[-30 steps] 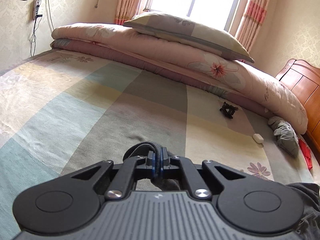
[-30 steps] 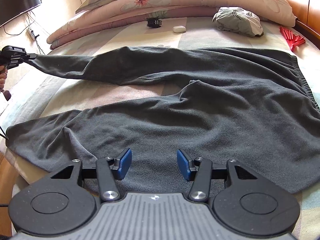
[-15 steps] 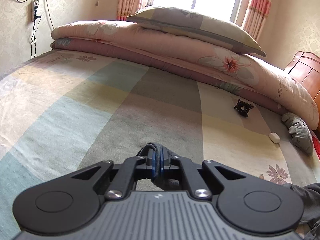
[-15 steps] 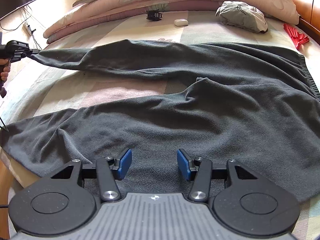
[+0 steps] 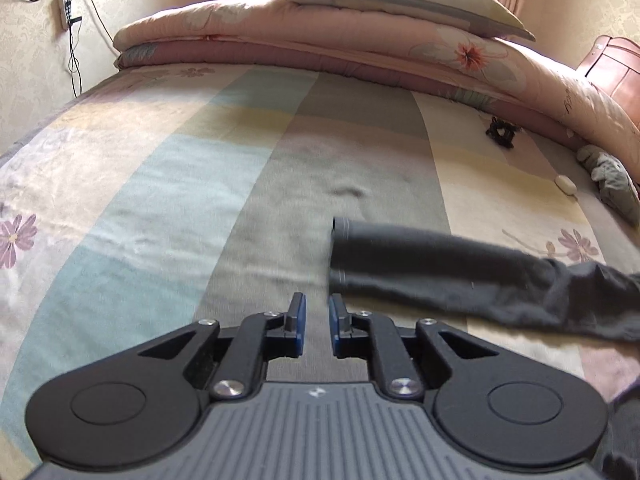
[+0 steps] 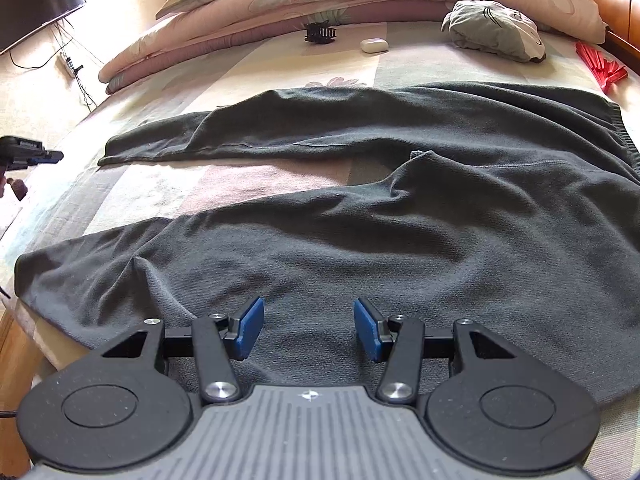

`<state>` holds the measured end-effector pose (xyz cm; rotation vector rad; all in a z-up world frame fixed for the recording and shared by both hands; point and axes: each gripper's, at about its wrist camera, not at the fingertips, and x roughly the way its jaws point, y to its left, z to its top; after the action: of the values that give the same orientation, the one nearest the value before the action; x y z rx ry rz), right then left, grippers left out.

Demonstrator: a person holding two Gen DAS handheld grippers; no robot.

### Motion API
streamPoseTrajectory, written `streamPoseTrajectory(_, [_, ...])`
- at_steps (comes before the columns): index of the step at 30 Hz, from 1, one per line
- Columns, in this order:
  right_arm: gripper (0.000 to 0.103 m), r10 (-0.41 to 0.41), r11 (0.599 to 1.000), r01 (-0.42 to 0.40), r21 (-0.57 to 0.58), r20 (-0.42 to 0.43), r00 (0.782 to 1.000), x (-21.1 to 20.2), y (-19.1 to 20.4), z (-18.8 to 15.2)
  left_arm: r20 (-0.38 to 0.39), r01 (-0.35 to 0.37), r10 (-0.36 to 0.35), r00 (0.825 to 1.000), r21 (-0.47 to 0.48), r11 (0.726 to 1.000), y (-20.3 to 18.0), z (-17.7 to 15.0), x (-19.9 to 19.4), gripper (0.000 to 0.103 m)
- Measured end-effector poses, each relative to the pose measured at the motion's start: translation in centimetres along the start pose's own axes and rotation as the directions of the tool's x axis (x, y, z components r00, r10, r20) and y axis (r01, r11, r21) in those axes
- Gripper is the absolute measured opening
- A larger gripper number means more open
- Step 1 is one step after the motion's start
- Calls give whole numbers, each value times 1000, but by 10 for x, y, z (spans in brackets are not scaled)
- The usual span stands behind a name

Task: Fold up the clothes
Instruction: 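Lower the leg onto the bed and open the left gripper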

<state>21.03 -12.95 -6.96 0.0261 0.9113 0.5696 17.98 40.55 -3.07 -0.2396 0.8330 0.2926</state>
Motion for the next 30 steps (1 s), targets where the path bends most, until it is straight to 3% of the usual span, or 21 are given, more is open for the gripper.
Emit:
streamPoseTrajectory(2, [55,11,1000,-11,-5,3,1000,-3,2,-1,-30,28,-28,999,-1,1000,-1,-28,-10,15])
streamPoseTrajectory(5, [57,21,1000,-21,-12,17,1000,-9,4,-2,-58,42,-43,997,-19,999,0,-65,-17,32])
streamPoseTrajectory(9, [61,30,999,-30,-17,41,999,-19,7,-4,-95,38,-45,994,-71,997,2,-100,-17,32])
streamPoseTrajectory(16, [62,20,1000,-19,-9,68,997,-34,6,-12,-20,8,-8,1000,7,1000,-21,-138,-38,37])
streamPoseTrajectory(25, [62,25,999,-23,-34,72,997,-37,15,-14,9,31,-31,999,18,999,-31,-157,-55,37])
streamPoseTrajectory(28, [63,24,999,-21,-40,70,997,-38,17,-16,15,60,-60,998,39,997,-34,-161,-58,34])
streamPoseTrajectory(30, [63,19,999,-17,-38,65,998,-38,17,-17,26,76,-77,997,63,995,-36,-164,-61,11])
